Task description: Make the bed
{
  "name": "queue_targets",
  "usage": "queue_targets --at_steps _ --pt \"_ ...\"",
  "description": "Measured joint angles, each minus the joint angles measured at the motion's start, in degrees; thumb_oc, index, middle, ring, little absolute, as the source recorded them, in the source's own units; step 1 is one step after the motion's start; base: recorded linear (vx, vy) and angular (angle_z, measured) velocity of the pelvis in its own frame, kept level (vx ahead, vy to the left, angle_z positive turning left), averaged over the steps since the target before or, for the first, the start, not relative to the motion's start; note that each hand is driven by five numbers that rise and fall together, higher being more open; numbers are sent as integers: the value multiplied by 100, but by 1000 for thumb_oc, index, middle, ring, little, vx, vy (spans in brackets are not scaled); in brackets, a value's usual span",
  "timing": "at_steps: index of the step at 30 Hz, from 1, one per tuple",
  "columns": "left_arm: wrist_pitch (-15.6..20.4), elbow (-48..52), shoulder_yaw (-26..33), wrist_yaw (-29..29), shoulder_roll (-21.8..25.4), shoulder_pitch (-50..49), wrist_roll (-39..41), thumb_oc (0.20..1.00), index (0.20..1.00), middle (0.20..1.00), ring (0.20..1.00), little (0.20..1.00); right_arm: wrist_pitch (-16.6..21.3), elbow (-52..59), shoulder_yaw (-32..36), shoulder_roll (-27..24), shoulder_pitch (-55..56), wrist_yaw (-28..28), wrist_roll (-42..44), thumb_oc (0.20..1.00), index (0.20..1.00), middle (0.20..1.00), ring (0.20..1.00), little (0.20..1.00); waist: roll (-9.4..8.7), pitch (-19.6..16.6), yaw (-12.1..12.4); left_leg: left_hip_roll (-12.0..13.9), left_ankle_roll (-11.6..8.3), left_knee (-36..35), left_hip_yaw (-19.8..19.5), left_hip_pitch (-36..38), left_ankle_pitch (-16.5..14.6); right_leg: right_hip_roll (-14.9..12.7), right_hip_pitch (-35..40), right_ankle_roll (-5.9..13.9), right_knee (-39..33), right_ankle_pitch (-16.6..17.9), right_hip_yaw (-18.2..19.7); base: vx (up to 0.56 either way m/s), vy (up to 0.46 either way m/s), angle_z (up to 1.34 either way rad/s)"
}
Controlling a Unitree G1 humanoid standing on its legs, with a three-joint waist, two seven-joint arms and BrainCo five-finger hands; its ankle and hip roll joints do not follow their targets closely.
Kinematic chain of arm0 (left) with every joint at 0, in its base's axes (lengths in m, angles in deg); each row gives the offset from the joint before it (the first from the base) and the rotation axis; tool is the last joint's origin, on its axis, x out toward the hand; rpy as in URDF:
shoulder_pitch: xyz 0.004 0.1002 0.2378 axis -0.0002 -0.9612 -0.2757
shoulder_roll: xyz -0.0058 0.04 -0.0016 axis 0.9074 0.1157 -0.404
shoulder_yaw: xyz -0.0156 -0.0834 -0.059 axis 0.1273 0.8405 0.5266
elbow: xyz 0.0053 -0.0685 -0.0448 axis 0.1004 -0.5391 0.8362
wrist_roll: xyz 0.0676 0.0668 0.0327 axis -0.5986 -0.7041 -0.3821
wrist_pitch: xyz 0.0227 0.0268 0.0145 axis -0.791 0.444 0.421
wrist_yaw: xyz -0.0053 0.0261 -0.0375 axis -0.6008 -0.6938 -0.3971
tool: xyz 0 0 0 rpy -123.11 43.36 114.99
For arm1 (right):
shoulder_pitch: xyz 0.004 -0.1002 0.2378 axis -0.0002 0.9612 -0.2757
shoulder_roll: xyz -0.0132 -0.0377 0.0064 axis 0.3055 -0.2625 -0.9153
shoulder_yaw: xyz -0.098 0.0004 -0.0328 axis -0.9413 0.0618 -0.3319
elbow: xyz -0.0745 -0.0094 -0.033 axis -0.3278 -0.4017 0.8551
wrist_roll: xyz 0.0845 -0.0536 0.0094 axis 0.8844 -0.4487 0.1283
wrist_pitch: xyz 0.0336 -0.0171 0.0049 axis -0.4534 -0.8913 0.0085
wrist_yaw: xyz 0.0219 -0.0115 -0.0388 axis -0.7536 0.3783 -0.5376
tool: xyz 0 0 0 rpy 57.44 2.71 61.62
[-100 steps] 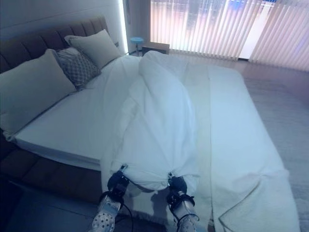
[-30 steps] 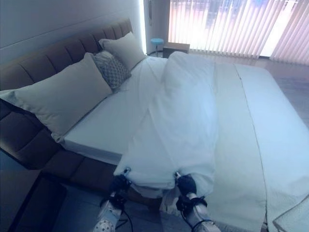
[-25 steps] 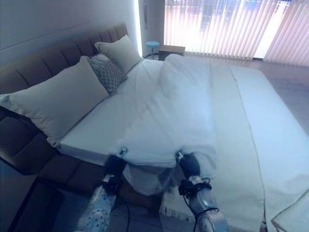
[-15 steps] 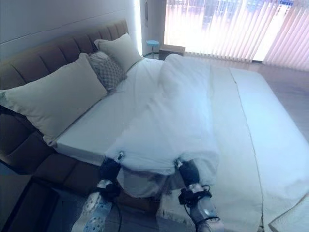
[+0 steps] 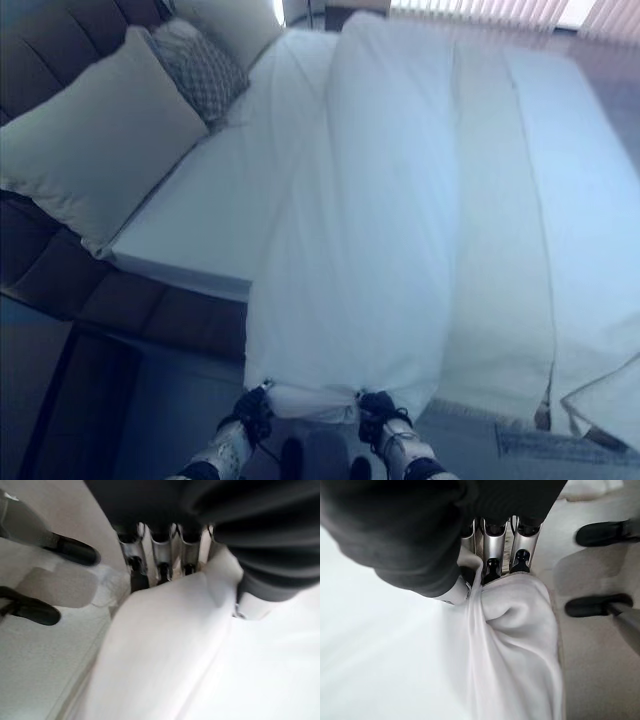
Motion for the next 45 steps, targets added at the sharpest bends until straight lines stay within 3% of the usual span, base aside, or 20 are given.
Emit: queue_targets --at_steps 4,5,6,7,8,9,16,20,21,25,27,28,30,31,32,34,36,38,41,45 --pt "0 124 14 12 71 43 37 200 200 200 200 200 4 -55 -3 5 -207 30 42 200 200 200 200 200 -74 253 -4 -10 6 -51 116 -52 2 -13 -38 5 -94 19 49 20 40 -5" --pt "3 126 14 23 73 67 38 200 200 200 200 200 3 -115 -1 11 -258 50 44 812 812 812 812 812 -94 279 3 -19 6 -82 113 -56 2 -18 -38 8 -128 21 49 36 50 4" --pt "6 134 21 55 81 83 50 200 200 200 200 200 4 -136 11 12 -285 81 45 1000 1000 1000 1000 1000 -85 301 7 -21 6 -94 111 -55 2 -23 -38 9 -128 21 49 40 69 6" --pt "16 132 26 123 131 128 88 200 200 200 200 200 3 -271 116 11 -360 162 95 1000 1000 1000 1000 1000 -92 348 6 -21 6 -116 101 -49 2 -20 -38 9 -135 22 49 31 61 5" --pt "21 128 45 176 181 147 90 545 545 545 545 545 4 -327 247 11 -373 229 164 1000 1000 1000 1000 1000 -97 362 5 -23 7 -136 100 -47 3 -20 -38 10 -147 22 49 25 66 4" --pt "29 116 77 226 211 160 90 1000 1000 1000 1000 1000 6 -366 309 -4 -375 296 215 1000 1000 1000 1000 1000 -97 365 1 -24 7 -143 100 -46 3 -20 -38 12 -150 23 50 33 66 0" --pt "62 -343 429 710 775 96 34 1000 1000 1000 1000 1000 38 -1078 869 -456 -153 634 382 1000 1000 1000 1000 1000 -97 403 -6 -39 20 -185 229 8 10 -39 -31 29 -161 35 66 34 82 -5" --pt "-11 -847 1006 776 985 -195 29 1000 1000 1000 1000 1000 -13 -1631 1680 -785 214 719 380 1000 1000 1000 1000 1000 -115 593 -8 -37 63 -212 358 231 -7 -53 40 63 -10 54 85 89 124 -21" --pt "-107 -1097 1329 794 1045 -354 20 1000 1000 1000 1000 1000 -30 -1781 2195 -891 348 763 458 1000 1000 1000 1000 1000 -96 642 -32 -16 98 -241 432 387 -29 -46 30 67 182 56 106 106 132 -45" --pt "-261 -1386 1753 926 1427 -764 -235 1000 1000 1000 1000 1000 -21 -1860 2773 -1250 754 960 813 1000 1000 1000 1000 1000 17 732 -229 85 216 -281 582 824 -120 -93 -49 285 905 -74 127 89 43 -32" --pt "-233 -1232 1944 1031 1591 -850 -180 1000 1000 1000 1000 1000 -17 -1697 2807 -1295 903 1134 808 1000 1000 1000 1000 1000 -1 732 -150 94 236 -281 834 932 -138 -299 -197 395 983 -132 52 22 -53 -41" --pt "-197 -1116 1943 1099 1624 -889 -178 1000 1000 1000 1000 1000 4 -1526 2741 -1292 943 1220 788 1000 1000 1000 1000 1000 -3 733 -154 91 244 -280 881 920 -146 -409 -322 419 981 -119 45 37 -130 -61" --pt "-77 -143 2048 1395 1664 -1056 -115 1000 1000 1000 1000 1000 -9 399 2564 -1239 1394 1561 435 1000 1000 1000 1000 1000 14 790 -176 106 241 -221 957 759 -123 -591 -801 592 1020 -107 61 73 -196 -46" --pt "138 726 2052 1473 1665 -1302 -91 1000 1000 1000 1000 1000 235 1699 2330 -1254 1730 1553 130 1000 1000 1000 1000 1000 -5 812 -181 100 199 -187 955 650 -92 -627 -1008 633 900 -63 85 85 -213 -4" --pt "225 1440 2090 1546 1642 -1337 -74 1000 1000 1000 1000 1000 368 2230 2416 -1244 1794 1548 56 1000 1000 1000 1000 1000 -36 828 -232 53 115 -137 828 640 -61 -643 -906 704 720 -7 167 84 -241 41" --pt "513 2340 1867 1472 1707 -1287 -76 1000 1000 1000 1000 1000 590 2473 2400 -1371 1762 1491 -34 1000 1000 1000 1000 1000 -95 794 -359 26 -16 12 496 629 -119 -609 -641 514 626 386 289 79 -234 95" --pt "680 3043 1774 1272 1706 -1419 -42 1000 1000 1000 1000 1000 701 2787 2377 -1536 1860 1286 -139 1000 1000 1000 1000 1000 -54 732 -327 171 -196 148 475 498 -166 -459 -679 347 648 376 239 19 -240 42" --pt "629 3730 1583 907 1743 -1412 301 1000 1000 1000 1000 1000 781 3599 2289 -1836 1758 990 -161 1000 1000 1000 1000 1000 51 707 -335 371 -439 679 265 63 -206 -280 -728 32 593 430 8 -55 -203 36" --pt "632 4427 887 146 1729 -991 783 1000 1000 1000 1000 1000 985 4446 2182 -2108 1050 500 -49 1000 1000 1000 1000 1000 150 713 -304 446 -443 835 78 -260 -209 -114 -795 -214 403 540 -172 6 -72 31" --pt "575 4536 211 -373 1695 38 1378 1000 1000 1000 1000 1000 1222 4754 1702 -1897 -112 83 504 1000 1000 1000 1000 1000 191 718 -294 402 -467 660 7 -479 -164 -25 -1079 -239 269 691 -121 44 1 -7"
